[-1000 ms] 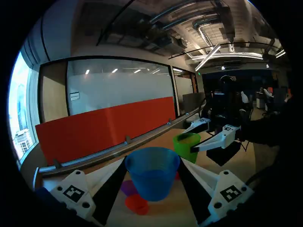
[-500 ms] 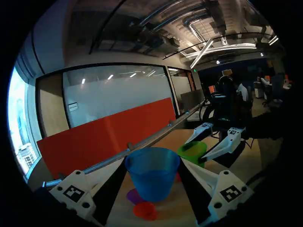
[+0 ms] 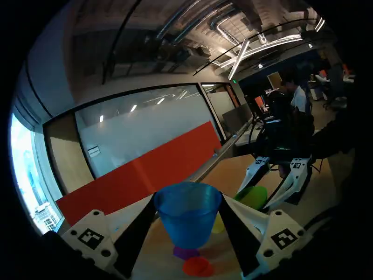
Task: Pour water
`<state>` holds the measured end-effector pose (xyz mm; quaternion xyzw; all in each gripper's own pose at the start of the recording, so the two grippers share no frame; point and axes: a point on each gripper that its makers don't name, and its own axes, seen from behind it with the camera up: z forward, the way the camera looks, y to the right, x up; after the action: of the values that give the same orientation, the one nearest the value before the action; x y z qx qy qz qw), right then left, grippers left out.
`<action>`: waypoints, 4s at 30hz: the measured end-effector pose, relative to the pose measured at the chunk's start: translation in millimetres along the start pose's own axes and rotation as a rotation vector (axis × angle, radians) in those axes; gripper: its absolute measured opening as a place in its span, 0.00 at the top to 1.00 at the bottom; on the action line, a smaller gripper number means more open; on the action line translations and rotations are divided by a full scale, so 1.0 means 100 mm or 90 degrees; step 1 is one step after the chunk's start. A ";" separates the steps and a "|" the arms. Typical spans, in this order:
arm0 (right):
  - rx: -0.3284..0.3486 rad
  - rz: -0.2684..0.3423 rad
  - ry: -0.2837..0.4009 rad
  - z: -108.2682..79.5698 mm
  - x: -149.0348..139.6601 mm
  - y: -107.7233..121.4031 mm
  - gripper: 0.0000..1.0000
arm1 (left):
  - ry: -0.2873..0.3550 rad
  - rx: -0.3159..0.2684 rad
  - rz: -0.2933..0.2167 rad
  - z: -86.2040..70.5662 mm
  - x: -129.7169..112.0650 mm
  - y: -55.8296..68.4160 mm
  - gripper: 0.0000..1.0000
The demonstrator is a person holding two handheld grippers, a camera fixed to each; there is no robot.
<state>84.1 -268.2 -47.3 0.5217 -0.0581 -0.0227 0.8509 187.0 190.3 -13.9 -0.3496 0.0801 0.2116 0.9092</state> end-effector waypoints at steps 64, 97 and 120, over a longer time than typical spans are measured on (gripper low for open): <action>0.060 -0.014 -0.010 0.37 0.03 -0.25 0.08 | 0.001 0.020 0.351 0.20 0.37 -0.02 0.11; 0.060 -0.021 -0.009 0.41 0.04 -0.21 0.08 | -0.004 0.028 0.453 0.21 0.40 0.02 0.11; 0.061 -0.025 -0.010 0.40 0.04 -0.22 0.08 | -0.008 0.034 0.486 0.18 0.39 0.04 0.11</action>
<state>83.5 -314.3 -48.8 0.5625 -0.0559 -0.0405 0.8239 219.9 217.3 -14.4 -0.2693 0.2044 0.5347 0.7744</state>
